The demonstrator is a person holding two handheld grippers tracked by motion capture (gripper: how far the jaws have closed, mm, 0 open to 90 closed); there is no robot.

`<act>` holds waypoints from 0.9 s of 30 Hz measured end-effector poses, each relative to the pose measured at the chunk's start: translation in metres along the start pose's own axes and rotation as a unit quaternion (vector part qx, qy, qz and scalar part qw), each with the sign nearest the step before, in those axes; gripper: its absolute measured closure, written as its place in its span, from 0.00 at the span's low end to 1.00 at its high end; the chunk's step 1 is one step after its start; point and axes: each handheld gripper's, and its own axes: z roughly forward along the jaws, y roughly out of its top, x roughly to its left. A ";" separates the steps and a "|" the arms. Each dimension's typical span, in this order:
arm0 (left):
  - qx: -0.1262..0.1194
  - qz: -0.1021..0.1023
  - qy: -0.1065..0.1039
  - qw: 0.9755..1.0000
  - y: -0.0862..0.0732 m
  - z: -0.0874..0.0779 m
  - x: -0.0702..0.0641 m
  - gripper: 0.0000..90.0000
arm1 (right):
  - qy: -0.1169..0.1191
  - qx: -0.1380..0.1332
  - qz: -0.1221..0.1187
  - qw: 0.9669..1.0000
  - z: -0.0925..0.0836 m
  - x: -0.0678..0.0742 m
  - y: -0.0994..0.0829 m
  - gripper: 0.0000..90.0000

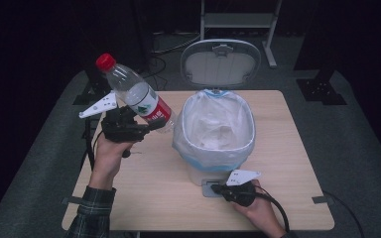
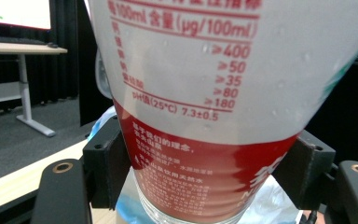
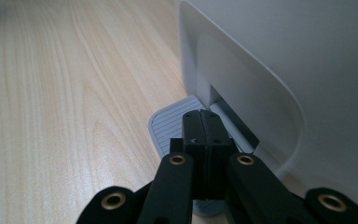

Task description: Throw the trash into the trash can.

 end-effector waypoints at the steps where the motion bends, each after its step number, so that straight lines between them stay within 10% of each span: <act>1: -0.002 -0.001 -0.005 1.000 0.002 0.003 -0.002 0.31 | 0.000 0.000 0.000 1.000 0.000 0.000 0.000 1.00; 27: -0.010 0.011 -0.062 0.998 0.010 0.050 -0.022 0.31 | 0.001 -0.001 0.000 1.000 0.000 0.000 0.000 1.00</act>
